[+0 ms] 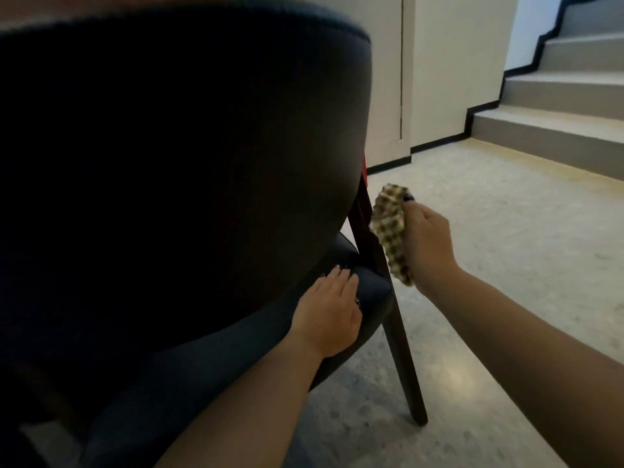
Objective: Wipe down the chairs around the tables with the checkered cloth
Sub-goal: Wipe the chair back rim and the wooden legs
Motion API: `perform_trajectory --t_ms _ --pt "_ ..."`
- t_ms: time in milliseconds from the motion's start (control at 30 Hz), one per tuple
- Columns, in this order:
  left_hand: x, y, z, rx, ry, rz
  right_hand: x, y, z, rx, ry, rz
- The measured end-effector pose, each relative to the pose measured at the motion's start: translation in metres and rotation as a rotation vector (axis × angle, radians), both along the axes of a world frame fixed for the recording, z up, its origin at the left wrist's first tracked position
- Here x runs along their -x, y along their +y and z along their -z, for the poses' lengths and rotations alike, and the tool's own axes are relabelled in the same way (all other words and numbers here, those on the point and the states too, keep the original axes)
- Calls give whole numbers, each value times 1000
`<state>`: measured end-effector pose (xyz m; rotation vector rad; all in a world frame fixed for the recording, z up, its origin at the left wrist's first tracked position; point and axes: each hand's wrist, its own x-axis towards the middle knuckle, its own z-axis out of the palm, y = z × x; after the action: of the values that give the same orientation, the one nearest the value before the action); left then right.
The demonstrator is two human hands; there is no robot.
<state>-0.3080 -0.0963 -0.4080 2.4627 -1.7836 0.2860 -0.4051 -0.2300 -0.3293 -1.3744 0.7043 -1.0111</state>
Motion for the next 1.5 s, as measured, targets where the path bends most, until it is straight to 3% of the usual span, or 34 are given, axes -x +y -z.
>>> perform_trajectory --t_ms 100,267,433,533,633,733,800,933,1033,1133,1267,1500 --pt "16 11 -21 -37 -79 50 24 22 -47 139 -62 -55" --pt "63 51 -92 189 -194 209 47 61 -131 409 -284 77" --pt "92 101 -185 239 -275 332 48 96 -190 697 -386 76" --pt "99 134 -239 266 -308 428 41 108 -217 809 -313 -30" --pt "92 163 -287 323 -393 498 27 113 -237 866 -98 -168" --pt "71 181 -326 371 -425 498 13 117 -248 903 100 -166" --pt "51 185 -348 359 -357 402 3 119 -255 955 335 -137" --pt "-1 172 -370 259 2 72 -20 119 -270 1040 813 -209" --pt "-36 153 -354 216 255 -41 -43 118 -270 1166 1041 -395" --pt "-57 140 -326 22 465 -135 -60 119 -264 1206 1264 -650" --pt "-68 135 -306 -114 532 -281 -65 118 -260 1268 1345 -760" --pt "-56 137 -290 -147 716 -376 -57 121 -254 1257 1339 -664"
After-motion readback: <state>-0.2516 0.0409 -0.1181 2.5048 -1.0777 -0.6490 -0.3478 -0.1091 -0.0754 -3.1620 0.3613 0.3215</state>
